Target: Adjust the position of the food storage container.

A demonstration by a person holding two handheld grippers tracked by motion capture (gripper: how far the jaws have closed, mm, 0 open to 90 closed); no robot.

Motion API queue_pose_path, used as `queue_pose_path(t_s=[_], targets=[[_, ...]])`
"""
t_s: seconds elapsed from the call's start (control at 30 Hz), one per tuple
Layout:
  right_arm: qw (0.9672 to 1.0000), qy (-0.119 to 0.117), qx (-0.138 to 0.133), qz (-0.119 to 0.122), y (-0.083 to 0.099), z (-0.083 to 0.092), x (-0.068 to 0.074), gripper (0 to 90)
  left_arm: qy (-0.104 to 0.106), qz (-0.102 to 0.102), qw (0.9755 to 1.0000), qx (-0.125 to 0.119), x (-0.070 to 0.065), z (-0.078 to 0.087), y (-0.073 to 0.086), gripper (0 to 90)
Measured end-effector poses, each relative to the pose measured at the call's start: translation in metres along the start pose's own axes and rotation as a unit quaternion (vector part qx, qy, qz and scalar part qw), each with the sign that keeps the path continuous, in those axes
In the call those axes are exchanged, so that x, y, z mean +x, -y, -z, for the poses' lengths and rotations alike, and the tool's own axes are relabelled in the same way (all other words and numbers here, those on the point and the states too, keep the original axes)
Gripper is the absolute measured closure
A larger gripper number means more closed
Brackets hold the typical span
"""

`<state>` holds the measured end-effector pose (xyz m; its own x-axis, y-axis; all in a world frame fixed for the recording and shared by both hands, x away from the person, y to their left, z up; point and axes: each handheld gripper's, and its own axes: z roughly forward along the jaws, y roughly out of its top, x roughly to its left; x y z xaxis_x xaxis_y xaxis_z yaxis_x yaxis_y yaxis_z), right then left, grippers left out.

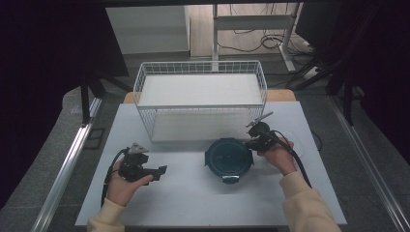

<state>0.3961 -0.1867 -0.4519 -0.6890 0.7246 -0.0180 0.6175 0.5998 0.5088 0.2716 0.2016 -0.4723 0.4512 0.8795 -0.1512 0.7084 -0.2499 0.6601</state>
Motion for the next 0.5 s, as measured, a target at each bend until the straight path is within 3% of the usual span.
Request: queue_pose_path(t_s=[0.2, 0.5], targets=[[0.9999, -0.012, -0.003, -0.002, 0.001, -0.001, 0.010, 89.9, 0.001, 0.001, 1.0000, -0.002, 0.000, 0.001, 0.000, 18.3], [0.9991, -0.040, -0.003, 0.013, 0.000, -0.003, 0.032, 89.9, 0.001, 0.002, 1.0000, -0.002, 0.000, 0.001, 0.000, 18.3]])
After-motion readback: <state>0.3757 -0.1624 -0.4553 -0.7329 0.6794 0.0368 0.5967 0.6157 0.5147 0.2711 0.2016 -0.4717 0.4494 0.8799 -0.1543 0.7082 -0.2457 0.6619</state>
